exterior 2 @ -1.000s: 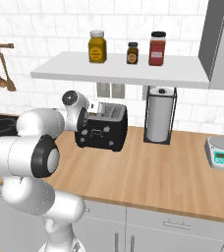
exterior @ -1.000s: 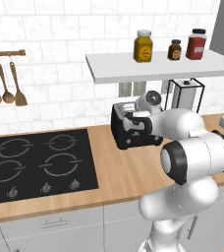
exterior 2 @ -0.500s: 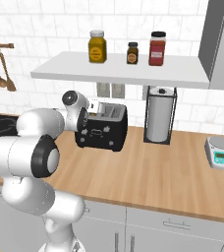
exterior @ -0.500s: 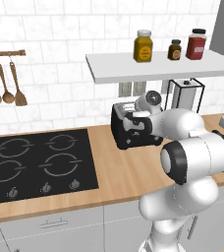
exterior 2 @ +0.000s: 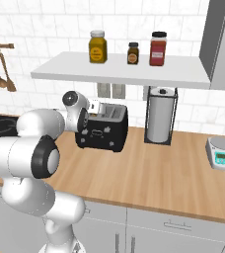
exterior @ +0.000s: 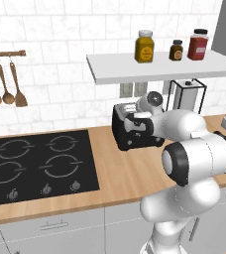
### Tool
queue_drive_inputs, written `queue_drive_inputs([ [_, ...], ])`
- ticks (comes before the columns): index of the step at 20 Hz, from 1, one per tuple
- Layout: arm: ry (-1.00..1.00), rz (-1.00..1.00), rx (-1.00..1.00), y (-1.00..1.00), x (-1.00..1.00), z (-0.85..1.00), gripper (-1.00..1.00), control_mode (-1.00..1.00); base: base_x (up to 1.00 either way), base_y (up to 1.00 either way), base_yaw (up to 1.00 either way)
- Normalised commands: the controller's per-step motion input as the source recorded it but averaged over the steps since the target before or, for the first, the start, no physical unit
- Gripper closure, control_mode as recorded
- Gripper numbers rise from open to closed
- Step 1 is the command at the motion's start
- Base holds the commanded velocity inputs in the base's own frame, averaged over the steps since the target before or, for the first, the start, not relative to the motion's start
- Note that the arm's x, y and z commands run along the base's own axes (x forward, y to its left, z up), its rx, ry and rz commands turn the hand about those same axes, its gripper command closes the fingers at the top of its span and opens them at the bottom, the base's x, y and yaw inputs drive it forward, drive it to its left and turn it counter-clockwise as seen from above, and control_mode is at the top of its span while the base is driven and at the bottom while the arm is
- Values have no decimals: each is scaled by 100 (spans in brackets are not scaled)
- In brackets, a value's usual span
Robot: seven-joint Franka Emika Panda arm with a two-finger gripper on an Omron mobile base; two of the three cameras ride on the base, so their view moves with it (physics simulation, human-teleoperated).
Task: Start the toaster. Once the lever pops up, take the bread to the plate on the dining counter.
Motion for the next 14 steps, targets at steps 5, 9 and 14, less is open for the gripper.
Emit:
queue_drive_inputs([
  [5,0,0,0,0,0,0,-100,-100,0,0,0],
  [9,0,0,0,0,0,0,-100,-100,0,0,0],
  [14,0,0,0,0,0,0,-100,-100,0,0,0],
])
